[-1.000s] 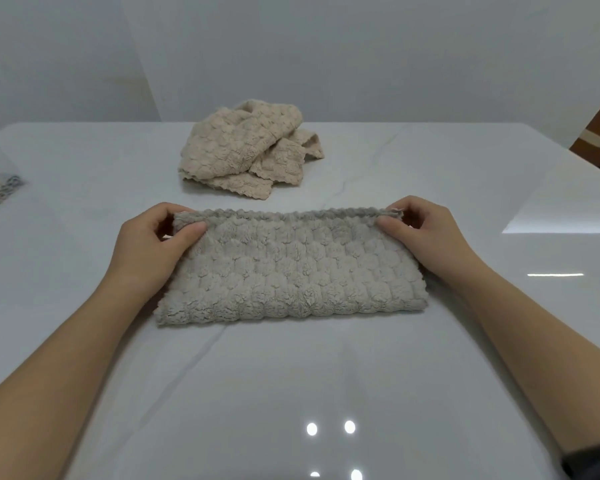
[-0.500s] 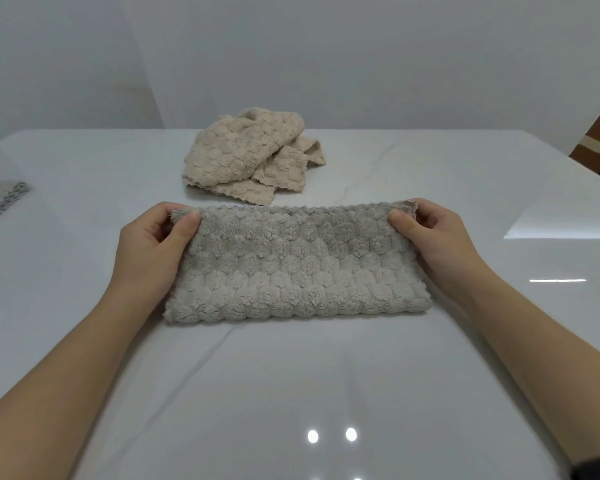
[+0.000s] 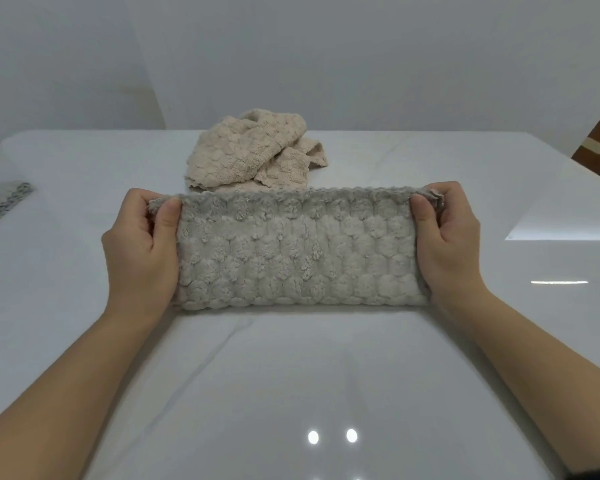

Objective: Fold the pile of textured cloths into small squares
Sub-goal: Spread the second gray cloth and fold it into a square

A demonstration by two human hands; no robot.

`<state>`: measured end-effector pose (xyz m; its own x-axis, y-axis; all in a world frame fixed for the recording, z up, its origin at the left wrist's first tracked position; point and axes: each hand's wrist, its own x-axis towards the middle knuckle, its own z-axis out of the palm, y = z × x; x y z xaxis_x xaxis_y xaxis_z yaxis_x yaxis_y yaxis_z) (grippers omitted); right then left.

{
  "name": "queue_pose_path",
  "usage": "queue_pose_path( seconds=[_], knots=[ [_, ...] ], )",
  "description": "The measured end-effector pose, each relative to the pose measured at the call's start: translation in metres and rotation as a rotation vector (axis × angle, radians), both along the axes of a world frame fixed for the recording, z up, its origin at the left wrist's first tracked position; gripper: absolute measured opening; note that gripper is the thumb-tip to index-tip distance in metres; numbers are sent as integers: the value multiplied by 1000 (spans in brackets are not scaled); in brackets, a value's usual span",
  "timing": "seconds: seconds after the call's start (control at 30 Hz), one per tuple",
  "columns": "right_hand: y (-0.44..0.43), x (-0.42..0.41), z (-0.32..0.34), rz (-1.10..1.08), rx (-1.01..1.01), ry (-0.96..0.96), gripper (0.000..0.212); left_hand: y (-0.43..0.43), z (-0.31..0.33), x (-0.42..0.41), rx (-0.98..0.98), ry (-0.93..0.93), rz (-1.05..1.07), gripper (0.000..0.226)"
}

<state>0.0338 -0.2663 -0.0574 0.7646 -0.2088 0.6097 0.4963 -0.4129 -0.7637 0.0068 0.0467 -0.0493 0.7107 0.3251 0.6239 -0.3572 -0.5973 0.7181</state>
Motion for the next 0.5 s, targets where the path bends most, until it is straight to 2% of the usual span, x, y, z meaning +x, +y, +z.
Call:
queue_pose_path(
  seconds=[0.17, 0.5],
  knots=[
    [-4, 5, -4, -44, -23, 15, 5, 3, -1, 1, 10, 12, 14, 24],
    [-5, -40, 11, 105, 33, -29, 20, -3, 18, -41, -55, -107, -118, 19]
  ],
)
